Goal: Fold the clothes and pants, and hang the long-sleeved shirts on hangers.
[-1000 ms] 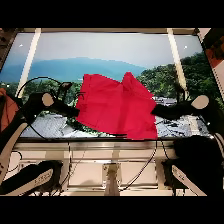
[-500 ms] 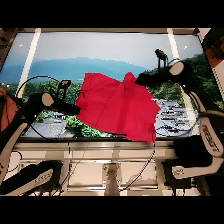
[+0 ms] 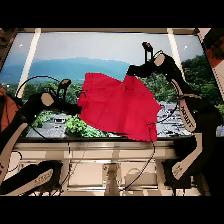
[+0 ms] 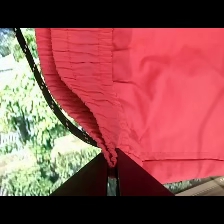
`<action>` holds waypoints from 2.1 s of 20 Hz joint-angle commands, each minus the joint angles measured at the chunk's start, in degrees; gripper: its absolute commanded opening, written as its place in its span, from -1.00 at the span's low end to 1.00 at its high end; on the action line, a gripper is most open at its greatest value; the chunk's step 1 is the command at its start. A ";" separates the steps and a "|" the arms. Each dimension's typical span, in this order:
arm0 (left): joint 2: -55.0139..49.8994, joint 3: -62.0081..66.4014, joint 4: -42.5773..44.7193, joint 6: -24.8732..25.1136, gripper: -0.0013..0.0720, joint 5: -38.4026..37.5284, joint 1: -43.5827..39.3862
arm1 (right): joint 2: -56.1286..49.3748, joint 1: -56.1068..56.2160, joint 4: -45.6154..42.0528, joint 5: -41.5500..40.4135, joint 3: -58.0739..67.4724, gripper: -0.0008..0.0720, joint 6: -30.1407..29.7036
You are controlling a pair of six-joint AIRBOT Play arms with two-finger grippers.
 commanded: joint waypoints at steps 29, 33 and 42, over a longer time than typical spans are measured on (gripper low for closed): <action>0.00 -0.02 -0.26 -2.60 -0.91 2.73 -0.09 | 0.13 -9.29 -34.77 33.59 10.10 -0.97 41.57; 0.00 -0.02 -0.28 -2.60 -0.91 3.32 -0.09 | -0.09 -9.64 -35.93 33.33 4.04 -0.28 47.60; -0.04 -0.02 -0.26 -2.60 -0.91 5.18 -0.09 | 0.00 -16.68 -35.54 36.76 14.32 -0.96 25.70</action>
